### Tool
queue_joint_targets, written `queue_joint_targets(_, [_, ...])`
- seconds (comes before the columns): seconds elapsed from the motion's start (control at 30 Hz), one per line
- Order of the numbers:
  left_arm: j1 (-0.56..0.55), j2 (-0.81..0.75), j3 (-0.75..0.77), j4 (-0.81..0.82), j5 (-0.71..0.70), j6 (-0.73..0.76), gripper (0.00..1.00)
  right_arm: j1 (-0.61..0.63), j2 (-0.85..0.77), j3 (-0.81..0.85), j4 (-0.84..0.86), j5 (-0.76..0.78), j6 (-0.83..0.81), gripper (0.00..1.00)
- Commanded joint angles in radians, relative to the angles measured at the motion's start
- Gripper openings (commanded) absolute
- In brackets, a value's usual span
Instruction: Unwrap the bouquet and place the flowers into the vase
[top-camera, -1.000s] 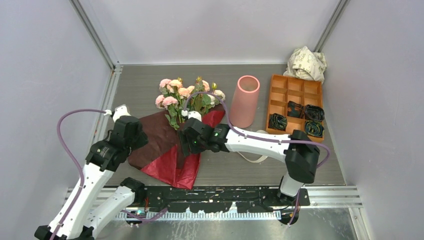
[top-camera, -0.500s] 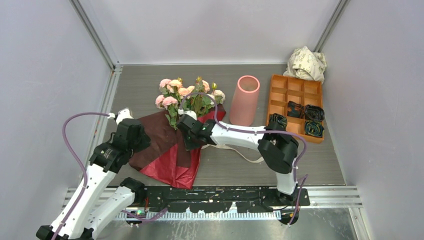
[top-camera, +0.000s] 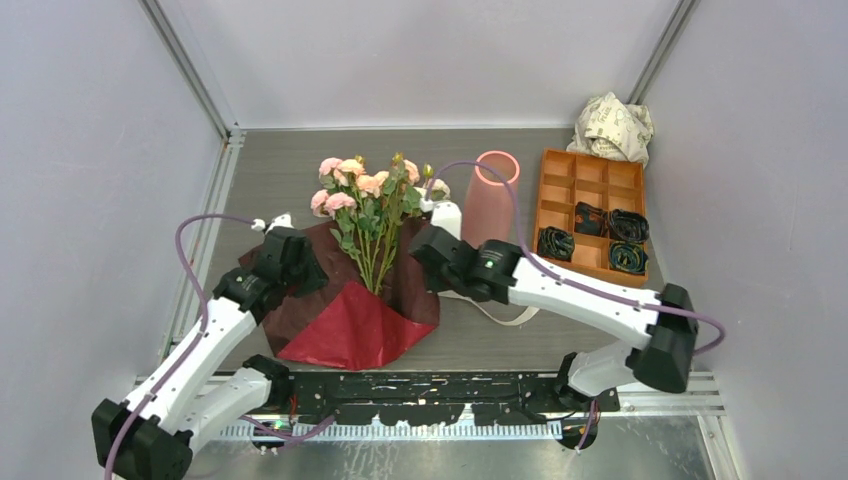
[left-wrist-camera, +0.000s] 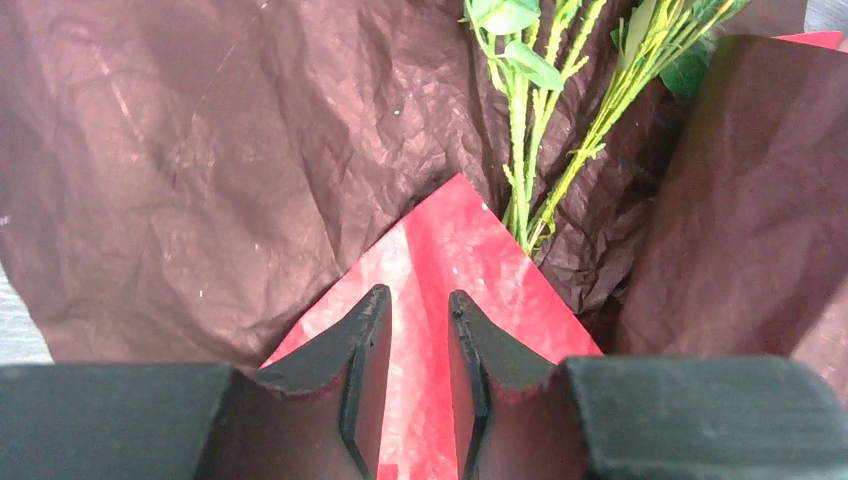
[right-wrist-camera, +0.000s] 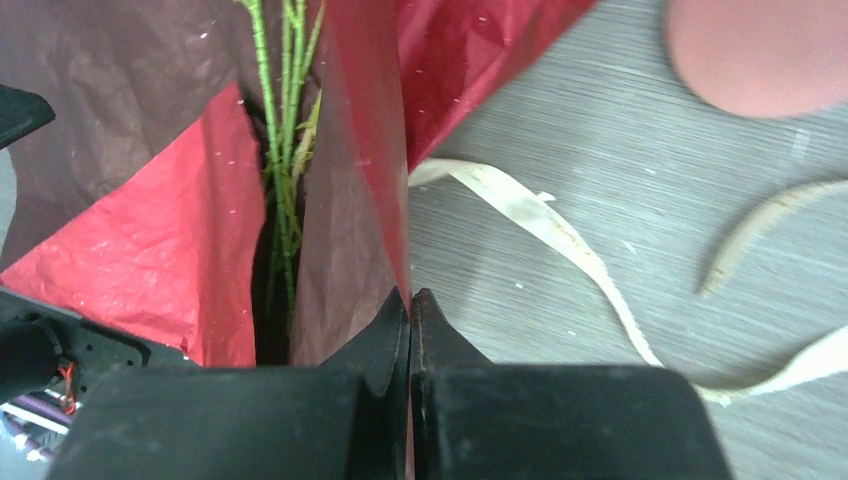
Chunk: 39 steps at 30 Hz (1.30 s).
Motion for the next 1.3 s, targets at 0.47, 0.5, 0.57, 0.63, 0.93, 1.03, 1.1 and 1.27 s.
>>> queue_joint_targets(0.47, [0.003, 0.292, -0.026, 0.329, 0.176, 0.022, 0.24, 0.001, -0.047, -0.198, -0.599, 0.320, 0.556, 0.09])
queue_joint_targets(0.5, [0.003, 0.303, -0.029, 0.336, 0.176, 0.024, 0.24, 0.001, -0.048, -0.205, -0.628, 0.325, 0.581, 0.09])
queue_joint_targets(0.57, [0.003, 0.323, -0.036, 0.350, 0.176, 0.028, 0.24, 0.001, -0.056, -0.217, -0.658, 0.321, 0.617, 0.10])
queue_joint_targets(0.63, [0.003, 0.345, -0.043, 0.368, 0.210, 0.032, 0.24, 0.001, -0.067, -0.220, -0.673, 0.316, 0.637, 0.12])
queue_joint_targets(0.93, [-0.056, 0.411, -0.056, 0.486, 0.362, 0.062, 0.22, 0.039, -0.222, -0.114, -0.674, 0.440, 0.684, 0.50])
queue_joint_targets(1.03, [-0.102, 0.413, -0.044, 0.500, 0.423, 0.073, 0.22, 0.041, -0.295, -0.092, -0.580, 0.480, 0.585, 0.51])
queue_joint_targets(1.1, [-0.137, 0.408, -0.040, 0.506, 0.472, 0.079, 0.23, 0.040, -0.320, -0.079, -0.508, 0.504, 0.508, 0.51])
queue_joint_targets(1.27, [-0.246, 0.384, -0.047, 0.501, 0.577, 0.094, 0.23, 0.022, -0.272, 0.017, -0.385, 0.523, 0.333, 0.45])
